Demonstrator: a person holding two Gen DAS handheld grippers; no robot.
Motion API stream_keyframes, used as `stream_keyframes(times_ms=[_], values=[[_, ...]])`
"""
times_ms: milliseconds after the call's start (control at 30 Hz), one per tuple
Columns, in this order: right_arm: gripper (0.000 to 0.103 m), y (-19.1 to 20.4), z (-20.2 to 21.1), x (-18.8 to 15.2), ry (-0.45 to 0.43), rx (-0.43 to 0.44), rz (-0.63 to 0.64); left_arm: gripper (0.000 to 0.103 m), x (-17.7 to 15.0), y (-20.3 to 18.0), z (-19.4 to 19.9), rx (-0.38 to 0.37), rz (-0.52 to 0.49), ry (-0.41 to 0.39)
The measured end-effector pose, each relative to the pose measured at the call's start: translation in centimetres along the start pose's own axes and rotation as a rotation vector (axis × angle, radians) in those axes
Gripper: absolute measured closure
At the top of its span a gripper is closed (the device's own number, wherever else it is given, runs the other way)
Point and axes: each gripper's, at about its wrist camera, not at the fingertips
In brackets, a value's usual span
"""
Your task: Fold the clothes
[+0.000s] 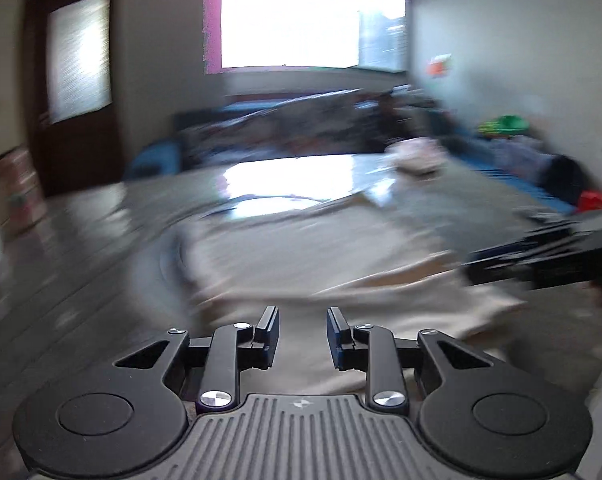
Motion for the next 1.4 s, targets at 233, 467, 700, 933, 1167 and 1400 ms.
stream_keyframes(times_ms=[233,467,700,933,1167,1400], values=[[0.074,1.0,-2.7,0.3,0.074,-0.026,0.02,0.075,-2.5,2.1,-0.7,0.038,0.04,0.037],[0.098,1.5,-2.3,0.8,0.068,-0.08,0.071,0.086,-2.9,2.3,-0.6,0.02,0.047,0.04],[0.099,2.6,-1.1,2.5,-0.02,-0.109,0.144,0.094,-1.3,2.8,0.0,0.029,0.043,0.007],[0.099,1.6,-2.4,1.3,0.031,-0.133,0.105,0.091,2.2,1.7,-1.6,-0.07,-0.011,-0.042],[0.098,1.4,-2.2,1.0,0.029,-0.1,0.111,0.075,3.0,1.3,-4.6,-0.069,-0.093,0.005],[0.098,1.3,-2.7,0.9,0.043,-0.087,0.11,0.084,2.5,1.6,-5.5,-0.06,-0.108,0.013]])
Point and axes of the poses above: each gripper's, at about its wrist camera, not at the fingertips, and z roughly against the way its jaws point, y to its left, x to its top, and after that the axes turned 4 degrees about y, right-handed
